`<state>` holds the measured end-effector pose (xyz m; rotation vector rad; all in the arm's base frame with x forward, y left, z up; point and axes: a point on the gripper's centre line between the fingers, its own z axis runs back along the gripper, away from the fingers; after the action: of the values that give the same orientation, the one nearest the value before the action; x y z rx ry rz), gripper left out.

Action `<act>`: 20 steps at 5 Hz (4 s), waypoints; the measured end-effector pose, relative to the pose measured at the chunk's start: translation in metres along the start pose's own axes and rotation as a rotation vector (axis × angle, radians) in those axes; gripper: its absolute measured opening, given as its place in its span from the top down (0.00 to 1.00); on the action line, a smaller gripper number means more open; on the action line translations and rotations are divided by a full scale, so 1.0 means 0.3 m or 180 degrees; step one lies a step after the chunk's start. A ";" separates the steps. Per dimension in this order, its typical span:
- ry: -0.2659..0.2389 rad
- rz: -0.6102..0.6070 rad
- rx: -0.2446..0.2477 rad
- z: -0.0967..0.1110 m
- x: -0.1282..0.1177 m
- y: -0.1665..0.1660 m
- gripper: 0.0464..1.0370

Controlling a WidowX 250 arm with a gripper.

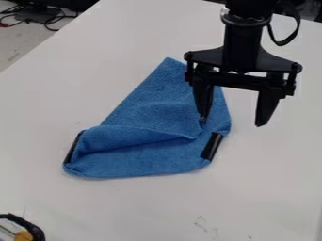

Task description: Fold the cloth from bottom right to top left

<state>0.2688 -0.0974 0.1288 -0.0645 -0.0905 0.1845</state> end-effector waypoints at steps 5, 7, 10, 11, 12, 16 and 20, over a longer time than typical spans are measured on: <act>0.0121 0.0126 0.0266 -0.237 0.283 0.128 0.04; 0.0289 0.0106 0.0131 -0.338 0.351 0.150 0.04; 0.0355 0.0218 0.0035 -0.363 0.360 0.191 0.04; 0.0473 0.0251 0.0032 -0.407 0.348 0.204 0.04; 0.0505 0.0291 0.0041 -0.420 0.353 0.213 0.04; 0.0581 0.0349 -0.0041 -0.426 0.362 0.235 0.67; 0.0509 0.0255 0.0090 -0.336 0.371 0.249 0.98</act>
<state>0.3738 -0.0089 0.0326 -0.0544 0.0742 0.2599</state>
